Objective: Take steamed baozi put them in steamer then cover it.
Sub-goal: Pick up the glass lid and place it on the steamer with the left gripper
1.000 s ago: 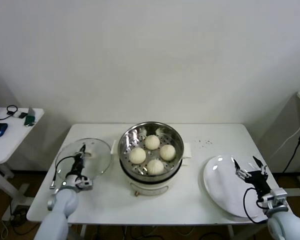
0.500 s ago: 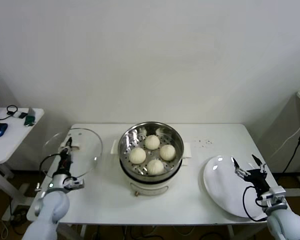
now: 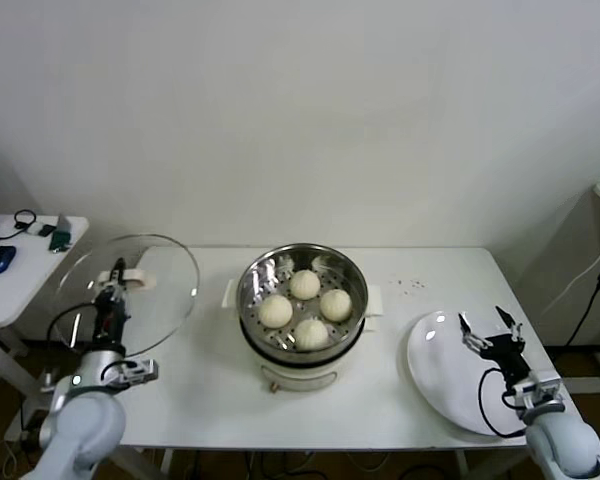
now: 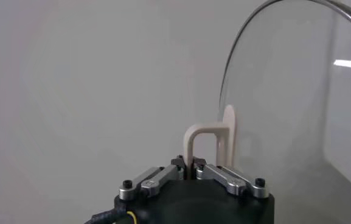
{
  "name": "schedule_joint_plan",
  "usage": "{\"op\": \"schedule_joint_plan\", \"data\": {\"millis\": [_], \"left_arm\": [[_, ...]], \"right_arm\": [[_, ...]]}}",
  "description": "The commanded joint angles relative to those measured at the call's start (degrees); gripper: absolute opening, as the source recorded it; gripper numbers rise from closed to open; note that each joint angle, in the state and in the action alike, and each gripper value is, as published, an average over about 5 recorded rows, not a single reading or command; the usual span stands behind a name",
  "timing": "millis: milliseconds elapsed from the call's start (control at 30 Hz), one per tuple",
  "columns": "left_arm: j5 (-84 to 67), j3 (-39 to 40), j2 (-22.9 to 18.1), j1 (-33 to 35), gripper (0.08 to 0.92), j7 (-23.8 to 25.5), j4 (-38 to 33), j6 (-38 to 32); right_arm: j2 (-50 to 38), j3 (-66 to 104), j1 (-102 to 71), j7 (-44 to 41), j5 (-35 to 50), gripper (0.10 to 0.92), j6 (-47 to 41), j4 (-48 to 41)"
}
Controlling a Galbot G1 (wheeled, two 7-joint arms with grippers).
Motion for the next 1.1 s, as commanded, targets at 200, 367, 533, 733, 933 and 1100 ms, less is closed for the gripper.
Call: {"op": "schedule_joint_plan", "data": {"millis": [200, 367, 533, 733, 933, 1100], "left_arm": [[-1.39, 20.52, 8.8, -5.93, 0.148, 11.06, -17.63, 16.57], [4.32, 27.19, 5.45, -12.63, 0.148, 19.58, -16.54, 18.69], [8.49, 32.59, 0.6, -19.77, 0.148, 25.86, -13.47, 20.61], [11.16, 37.35, -5.21, -25.28, 0.148, 27.98, -8.64, 22.89], [12.14, 40.09, -9.08, -28.02, 0.148, 27.0, -4.54, 23.67], [13.28, 42.12, -12.53, -28.42, 0.148, 26.55, -2.05, 23.67]], "right_arm": [[0.25, -2.51, 2.71, 0.13, -1.14, 0.823, 0.08, -1.44], [0.81, -3.25, 3.58, 0.32, -1.66, 0.823, 0.04, -1.93], [1.72, -3.79, 4.29, 0.59, -2.43, 0.823, 0.07, -2.35], [2.35, -3.2, 3.98, 0.61, -3.03, 0.823, 0.33, -2.56], [2.64, -1.23, 3.09, 0.4, -3.17, 0.823, 0.73, -2.66], [2.83, -0.02, 2.32, 0.11, -3.39, 0.823, 0.94, -2.56]]}}
